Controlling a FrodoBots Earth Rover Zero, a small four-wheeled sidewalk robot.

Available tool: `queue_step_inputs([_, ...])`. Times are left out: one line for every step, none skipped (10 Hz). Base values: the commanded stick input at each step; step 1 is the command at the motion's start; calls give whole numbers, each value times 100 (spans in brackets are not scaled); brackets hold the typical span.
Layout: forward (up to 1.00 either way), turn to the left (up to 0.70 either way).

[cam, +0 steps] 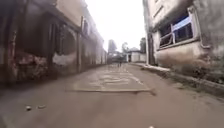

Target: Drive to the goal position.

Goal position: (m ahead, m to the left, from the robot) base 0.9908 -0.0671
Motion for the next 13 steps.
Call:
queue_step_inputs([50, 1])
queue_step_inputs([50, 1])
queue_step_inputs([50, 1])
queue_step_inputs([50, 1])
queue_step_inputs([50, 1])
queue_step_inputs([50, 1])
queue_step_inputs([50, 1])
queue_step_inputs([50, 1])
queue_step_inputs([50, 1])
queue_step_inputs([50, 1])
queue_step_inputs([50, 1])
queue_step_inputs([50, 1])
queue_step_inputs([50, 1])
